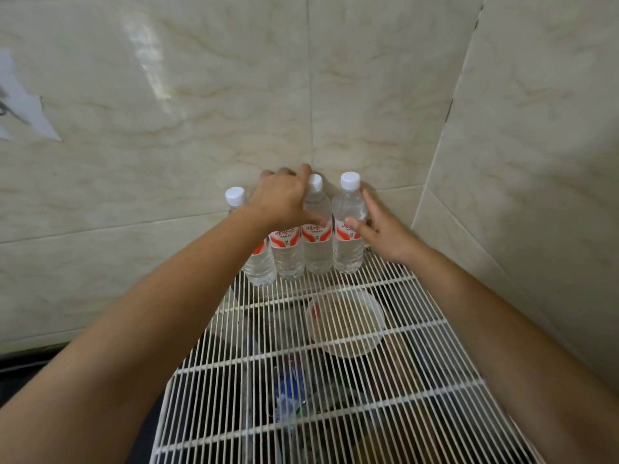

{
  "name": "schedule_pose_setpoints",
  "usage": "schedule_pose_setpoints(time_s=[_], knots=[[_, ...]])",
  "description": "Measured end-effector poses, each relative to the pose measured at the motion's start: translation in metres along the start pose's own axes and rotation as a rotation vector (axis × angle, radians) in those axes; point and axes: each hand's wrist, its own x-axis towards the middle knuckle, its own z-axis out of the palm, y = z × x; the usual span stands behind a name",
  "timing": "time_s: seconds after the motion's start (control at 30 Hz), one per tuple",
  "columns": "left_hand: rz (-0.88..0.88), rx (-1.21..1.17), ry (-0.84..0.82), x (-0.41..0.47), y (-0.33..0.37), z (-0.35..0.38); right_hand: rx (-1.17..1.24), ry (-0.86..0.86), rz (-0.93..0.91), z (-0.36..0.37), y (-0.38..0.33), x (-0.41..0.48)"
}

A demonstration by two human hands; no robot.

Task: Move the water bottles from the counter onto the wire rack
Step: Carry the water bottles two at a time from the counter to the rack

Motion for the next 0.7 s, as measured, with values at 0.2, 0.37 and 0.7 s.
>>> schedule_pose_setpoints(time_s=[0.2, 0.37, 0.7], knots=[[0.019, -0.096, 0.015, -0.017, 0.003, -0.019, -0.115, 0.248, 0.016, -0.004, -0.025, -0.024], [-0.086, -0.081, 0.535, -0.077, -0.030, -0.060, -0.151, 0.633, -0.287, -0.018, -0.065, -0.017], [-0.576, 0.306, 0.523, -0.310, -0.134, -0.050, -0.304, 0.406, -0.779, 0.183, -0.142, -0.005]])
